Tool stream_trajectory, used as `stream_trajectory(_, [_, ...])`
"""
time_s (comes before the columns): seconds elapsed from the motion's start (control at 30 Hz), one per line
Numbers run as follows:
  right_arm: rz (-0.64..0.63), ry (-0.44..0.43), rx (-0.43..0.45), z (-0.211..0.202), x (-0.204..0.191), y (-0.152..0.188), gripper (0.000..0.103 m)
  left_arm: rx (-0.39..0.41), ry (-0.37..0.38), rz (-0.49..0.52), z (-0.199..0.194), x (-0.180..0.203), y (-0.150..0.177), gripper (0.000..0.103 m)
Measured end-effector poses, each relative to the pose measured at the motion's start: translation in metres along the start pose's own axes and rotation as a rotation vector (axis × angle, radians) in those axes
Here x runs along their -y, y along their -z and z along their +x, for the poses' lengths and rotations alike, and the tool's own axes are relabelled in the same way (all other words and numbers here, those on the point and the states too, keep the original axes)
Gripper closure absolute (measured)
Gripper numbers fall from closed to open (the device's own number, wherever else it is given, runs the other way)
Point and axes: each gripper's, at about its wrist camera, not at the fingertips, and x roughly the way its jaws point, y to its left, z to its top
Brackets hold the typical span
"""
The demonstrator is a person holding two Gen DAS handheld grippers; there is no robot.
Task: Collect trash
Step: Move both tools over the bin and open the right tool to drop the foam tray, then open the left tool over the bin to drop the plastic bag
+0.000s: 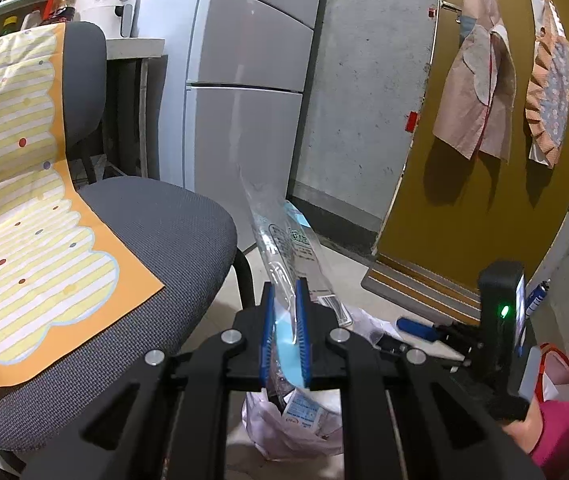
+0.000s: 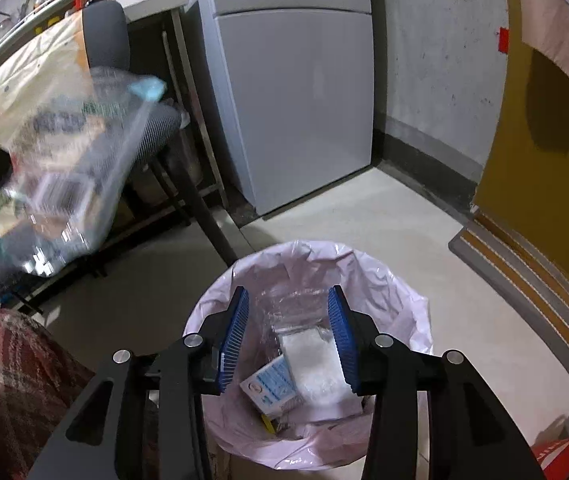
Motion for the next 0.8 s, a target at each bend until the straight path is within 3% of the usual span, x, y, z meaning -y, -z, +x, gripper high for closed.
stream_trajectory(0.23, [0.015, 0.000, 0.147, -0.040, 0.006, -0.033, 0.059, -0.104, 0.057, 0.058, 0.018, 0.014, 0.005, 0.094])
stream_trajectory(0.43, [0.032, 0.002, 0.271, -0.079, 0.009, -0.053, 0.055, -0.090, 0.070, 0.087, 0.028, 0.024, 0.003, 0.093])
stream_trajectory(0.53, [0.026, 0.013, 0.309, -0.090, 0.013, -0.060, 0.052, -0.112, 0.101, 0.098, 0.041, 0.032, 0.006, 0.093])
stream_trajectory(0.8, [0.062, 0.023, 0.332, -0.094, 0.034, -0.068, 0.051, -0.261, 0.109, 0.145, 0.087, 0.049, 0.025, 0.088])
